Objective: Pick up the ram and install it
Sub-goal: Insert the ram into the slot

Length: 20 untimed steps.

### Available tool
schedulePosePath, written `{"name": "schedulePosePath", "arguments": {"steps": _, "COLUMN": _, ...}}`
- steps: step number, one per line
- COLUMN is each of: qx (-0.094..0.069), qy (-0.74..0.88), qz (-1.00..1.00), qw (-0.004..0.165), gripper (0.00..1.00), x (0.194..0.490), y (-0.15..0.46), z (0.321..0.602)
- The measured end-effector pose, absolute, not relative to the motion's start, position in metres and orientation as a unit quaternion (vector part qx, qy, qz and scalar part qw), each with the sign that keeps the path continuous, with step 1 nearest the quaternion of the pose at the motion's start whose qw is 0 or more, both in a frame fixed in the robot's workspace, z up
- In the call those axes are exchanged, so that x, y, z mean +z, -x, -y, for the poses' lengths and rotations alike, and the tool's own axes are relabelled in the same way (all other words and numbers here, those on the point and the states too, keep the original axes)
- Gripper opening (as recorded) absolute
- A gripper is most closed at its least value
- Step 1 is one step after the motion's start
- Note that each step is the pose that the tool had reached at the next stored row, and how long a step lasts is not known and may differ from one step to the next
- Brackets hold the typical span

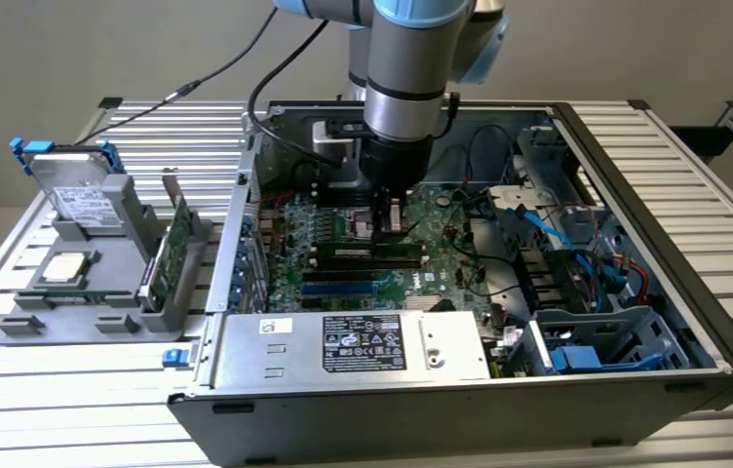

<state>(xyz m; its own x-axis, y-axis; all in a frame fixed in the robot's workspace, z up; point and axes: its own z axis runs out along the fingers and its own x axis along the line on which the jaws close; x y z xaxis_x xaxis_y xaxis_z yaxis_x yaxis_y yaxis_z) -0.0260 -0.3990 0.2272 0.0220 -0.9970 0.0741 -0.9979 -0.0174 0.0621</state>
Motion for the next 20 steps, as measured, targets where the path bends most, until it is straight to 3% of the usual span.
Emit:
{"name": "schedulePosePath", "arguments": {"steps": 9, "qx": 0.017, "qy": -0.713, "qz": 0.7, "qw": 0.036, "gripper": 0.13, "x": 0.2272, "y": 0.0325, "z": 0.3977}}
{"name": "schedulePosePath", "arguments": {"steps": 20, "qx": 0.02, "qy": -0.713, "qz": 0.7, "qw": 0.033, "gripper": 0.13, "x": 0.2271, "y": 0.0341, "z": 0.3973}}
